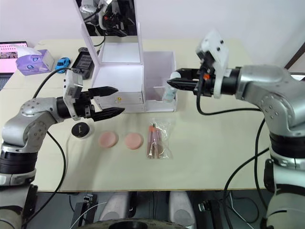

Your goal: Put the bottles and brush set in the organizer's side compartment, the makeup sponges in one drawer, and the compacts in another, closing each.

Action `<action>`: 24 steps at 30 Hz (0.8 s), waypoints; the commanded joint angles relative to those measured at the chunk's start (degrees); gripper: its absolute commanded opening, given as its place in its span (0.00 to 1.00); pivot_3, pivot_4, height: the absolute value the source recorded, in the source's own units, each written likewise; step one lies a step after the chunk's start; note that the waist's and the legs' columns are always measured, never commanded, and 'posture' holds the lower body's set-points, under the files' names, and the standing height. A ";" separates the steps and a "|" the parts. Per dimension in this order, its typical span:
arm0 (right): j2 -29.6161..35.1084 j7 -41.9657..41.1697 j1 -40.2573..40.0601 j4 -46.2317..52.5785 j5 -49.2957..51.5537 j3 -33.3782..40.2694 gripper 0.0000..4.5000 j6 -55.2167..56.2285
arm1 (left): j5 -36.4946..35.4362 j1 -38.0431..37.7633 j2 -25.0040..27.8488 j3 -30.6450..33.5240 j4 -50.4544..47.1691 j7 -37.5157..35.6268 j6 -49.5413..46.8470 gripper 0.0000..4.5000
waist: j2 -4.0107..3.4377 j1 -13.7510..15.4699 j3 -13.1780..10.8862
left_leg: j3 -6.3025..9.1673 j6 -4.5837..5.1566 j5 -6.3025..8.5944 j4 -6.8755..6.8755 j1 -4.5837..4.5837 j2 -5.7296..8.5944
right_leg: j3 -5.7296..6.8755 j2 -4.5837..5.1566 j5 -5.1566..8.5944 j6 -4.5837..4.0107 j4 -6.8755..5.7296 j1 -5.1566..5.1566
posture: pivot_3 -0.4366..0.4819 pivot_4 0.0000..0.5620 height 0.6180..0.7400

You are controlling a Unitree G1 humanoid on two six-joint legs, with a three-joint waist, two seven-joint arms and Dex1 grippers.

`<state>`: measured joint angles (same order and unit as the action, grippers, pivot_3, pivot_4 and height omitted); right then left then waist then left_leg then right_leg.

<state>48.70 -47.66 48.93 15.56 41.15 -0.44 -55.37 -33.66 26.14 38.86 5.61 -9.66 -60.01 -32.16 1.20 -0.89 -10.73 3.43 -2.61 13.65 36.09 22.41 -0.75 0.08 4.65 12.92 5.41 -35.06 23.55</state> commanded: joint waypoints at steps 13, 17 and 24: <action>-14.39 -14.57 16.68 -36.97 -22.30 -15.45 0.25 24.36 | -5.66 -11.67 3.44 9.88 -15.47 8.99 -4.00 1.00 | -0.03 -0.15 -0.02 | -0.01 0.00 0.00 -0.03 0.01 0.01 | 0.00 -0.02 -0.02 0.00 -0.06 0.05 | 0.48 0.27 1.00; -17.53 -15.54 18.09 -43.91 -25.73 -15.49 0.25 28.70 | -6.37 -12.43 4.00 10.40 -16.45 10.07 -4.35 1.00 | -0.03 -0.19 -0.03 | -0.02 0.00 0.00 0.00 0.00 0.01 | 0.00 -0.02 -0.02 0.00 -0.08 0.04 | 0.48 0.27 1.00; -20.58 -17.63 19.35 -50.31 -29.93 -15.15 0.25 33.12 | -6.53 -12.61 5.14 10.58 -16.34 10.43 -4.16 1.00 | -0.04 -0.21 -0.03 | -0.02 -0.01 0.00 -0.03 -0.01 0.01 | -0.01 -0.03 -0.03 0.00 -0.09 0.06 | 0.48 0.27 1.00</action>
<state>28.28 -64.63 65.74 -35.04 11.81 -17.04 -23.99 -39.43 13.15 43.35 14.69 -24.93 -49.68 -36.93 1.16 -1.10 -10.76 3.42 -2.62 13.65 36.05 22.40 -0.74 0.08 4.61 12.89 5.41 -35.15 23.61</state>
